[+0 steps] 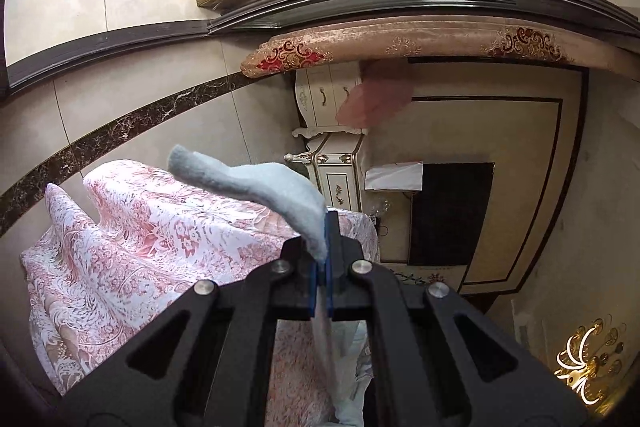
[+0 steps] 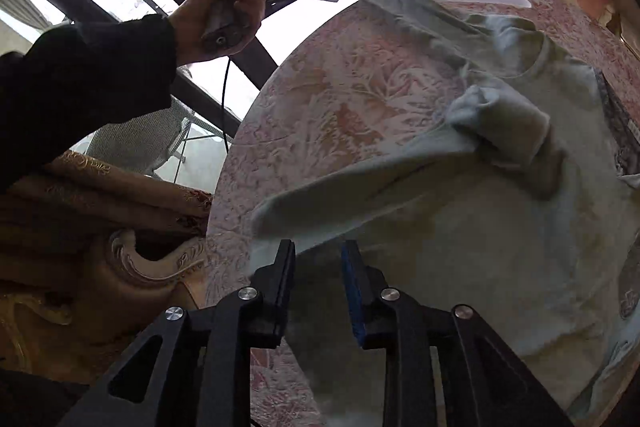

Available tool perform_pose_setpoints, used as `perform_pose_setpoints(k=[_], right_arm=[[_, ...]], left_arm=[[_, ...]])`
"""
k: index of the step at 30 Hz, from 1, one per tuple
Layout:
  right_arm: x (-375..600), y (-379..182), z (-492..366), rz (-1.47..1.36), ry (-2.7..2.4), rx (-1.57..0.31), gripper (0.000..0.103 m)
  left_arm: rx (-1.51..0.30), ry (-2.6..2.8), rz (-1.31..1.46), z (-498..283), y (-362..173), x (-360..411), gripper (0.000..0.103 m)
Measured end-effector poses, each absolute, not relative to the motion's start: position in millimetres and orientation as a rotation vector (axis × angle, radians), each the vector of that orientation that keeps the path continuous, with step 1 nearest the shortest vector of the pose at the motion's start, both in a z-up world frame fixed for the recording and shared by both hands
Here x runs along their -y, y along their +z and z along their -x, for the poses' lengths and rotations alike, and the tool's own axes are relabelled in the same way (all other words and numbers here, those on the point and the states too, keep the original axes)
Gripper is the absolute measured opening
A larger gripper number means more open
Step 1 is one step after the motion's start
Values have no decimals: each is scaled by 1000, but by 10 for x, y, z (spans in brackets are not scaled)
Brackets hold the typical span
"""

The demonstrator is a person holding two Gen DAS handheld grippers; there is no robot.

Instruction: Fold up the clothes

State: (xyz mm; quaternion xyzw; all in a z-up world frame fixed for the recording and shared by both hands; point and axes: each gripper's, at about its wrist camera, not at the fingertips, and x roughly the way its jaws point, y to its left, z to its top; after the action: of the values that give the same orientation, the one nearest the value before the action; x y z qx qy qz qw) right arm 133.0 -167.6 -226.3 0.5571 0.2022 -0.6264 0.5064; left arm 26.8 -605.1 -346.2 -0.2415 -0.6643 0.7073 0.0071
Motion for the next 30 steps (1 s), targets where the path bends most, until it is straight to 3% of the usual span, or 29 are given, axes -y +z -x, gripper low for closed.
perform_pose_setpoints(k=[1, 3, 5, 11, 16, 19, 21, 22, 23, 25, 30], right_arm=[[1750, -2280, -1505, -1306, -1505, -527, 43], [1861, -2326, -1812, -1205, -1511, -643, 46], [1941, -2387, -2020, -1138, -1513, -752, 56], [2017, -2538, -2317, -923, -1608, -1079, 56], [2043, -2665, -2263, -933, -1601, -1125, 58], [2076, -2690, -2152, -969, -1609, -1096, 71], [2101, -2720, -2038, -1042, -1595, -1044, 71], [2099, -2721, -2012, -1077, -1557, -1003, 59], [2097, -2720, -1998, -1104, -1521, -971, 41], [2086, -2694, -2107, -1069, -1488, -1015, 11], [1927, -2513, -2236, -1063, -1361, -907, 10]], left_arm=[[2081, 2211, 754, -276, -3459, 6047, 3], [2081, 2210, 756, -286, -3445, 6033, 3], [2082, 2210, 759, -296, -3427, 6024, 3], [2088, 2202, 776, -319, -3442, 6023, 3], [2077, 2192, 770, -297, -3425, 6026, 3], [2070, 2187, 771, -275, -3427, 6040, 3], [2065, 2184, 776, -267, -3432, 6046, 3], [2061, 2183, 780, -260, -3434, 6049, 3], [2060, 2180, 782, -251, -3435, 6055, 3], [2058, 2176, 777, -237, -3435, 6070, 3], [2031, 2167, 780, -165, -3419, 6103, 3]])
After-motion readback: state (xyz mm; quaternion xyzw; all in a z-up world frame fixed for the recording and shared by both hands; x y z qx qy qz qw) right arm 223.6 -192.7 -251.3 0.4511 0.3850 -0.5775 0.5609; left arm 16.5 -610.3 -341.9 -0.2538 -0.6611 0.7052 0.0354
